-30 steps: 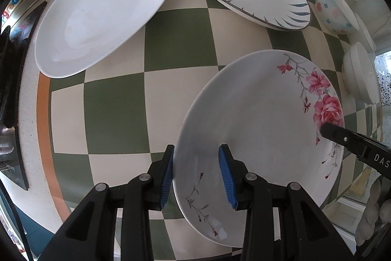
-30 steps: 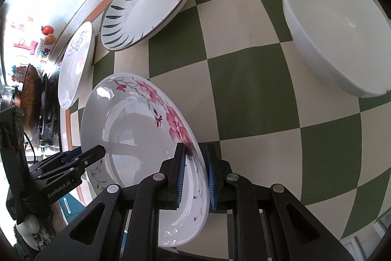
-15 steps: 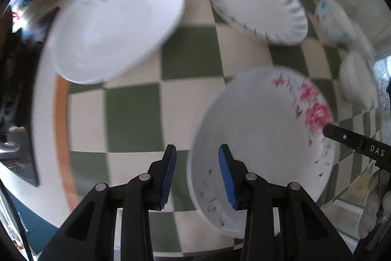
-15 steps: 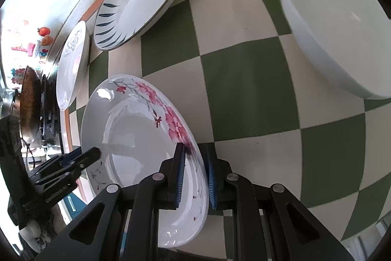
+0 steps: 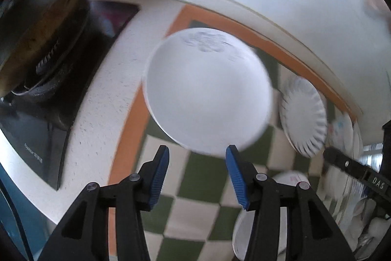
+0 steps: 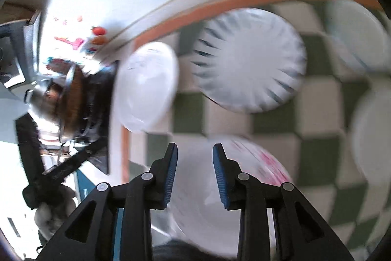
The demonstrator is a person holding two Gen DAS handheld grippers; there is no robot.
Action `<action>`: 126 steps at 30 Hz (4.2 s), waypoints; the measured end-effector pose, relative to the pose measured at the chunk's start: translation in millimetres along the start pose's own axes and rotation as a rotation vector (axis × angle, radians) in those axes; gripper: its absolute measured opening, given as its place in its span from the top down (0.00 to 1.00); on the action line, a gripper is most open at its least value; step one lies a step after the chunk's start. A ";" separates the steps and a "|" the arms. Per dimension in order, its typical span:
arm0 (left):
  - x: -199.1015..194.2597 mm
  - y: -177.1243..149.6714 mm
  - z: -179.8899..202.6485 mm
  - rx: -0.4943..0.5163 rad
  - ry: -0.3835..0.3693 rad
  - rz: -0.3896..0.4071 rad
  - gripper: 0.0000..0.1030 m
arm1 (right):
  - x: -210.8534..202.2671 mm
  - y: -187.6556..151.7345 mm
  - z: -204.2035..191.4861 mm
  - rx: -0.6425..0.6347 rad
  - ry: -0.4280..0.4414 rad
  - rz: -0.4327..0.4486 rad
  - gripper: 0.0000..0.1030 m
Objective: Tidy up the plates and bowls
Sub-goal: 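Grasp the grey-flower white plate rim with the right gripper, then carry the grey-flower plate onto the pink-flowered plate and open, then grasp the blue-leaf patterned plate rim with the right gripper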
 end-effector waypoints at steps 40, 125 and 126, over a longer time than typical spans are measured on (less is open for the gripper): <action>45.4 57.1 -63.4 0.039 0.005 -0.069 0.70 | 138.7 122.3 -75.3 -0.197 -0.060 -0.155 0.82; 72.0 13.9 155.8 0.320 -0.010 -0.186 0.69 | -48.1 -17.6 131.8 0.185 -0.137 -0.044 0.80; 78.7 23.3 155.0 0.302 -0.019 -0.194 0.69 | -45.3 -7.7 132.1 0.194 -0.140 -0.042 0.80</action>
Point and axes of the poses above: each gripper's, at about its wrist camera, not at the fingertips, and x roughly the way its jaws point, z to its right, y to its top, the point moved 1 cm from there along x, roughly the way its jaws point, and after that the axes turned 12 degrees about -y, right-handed, at the moved point
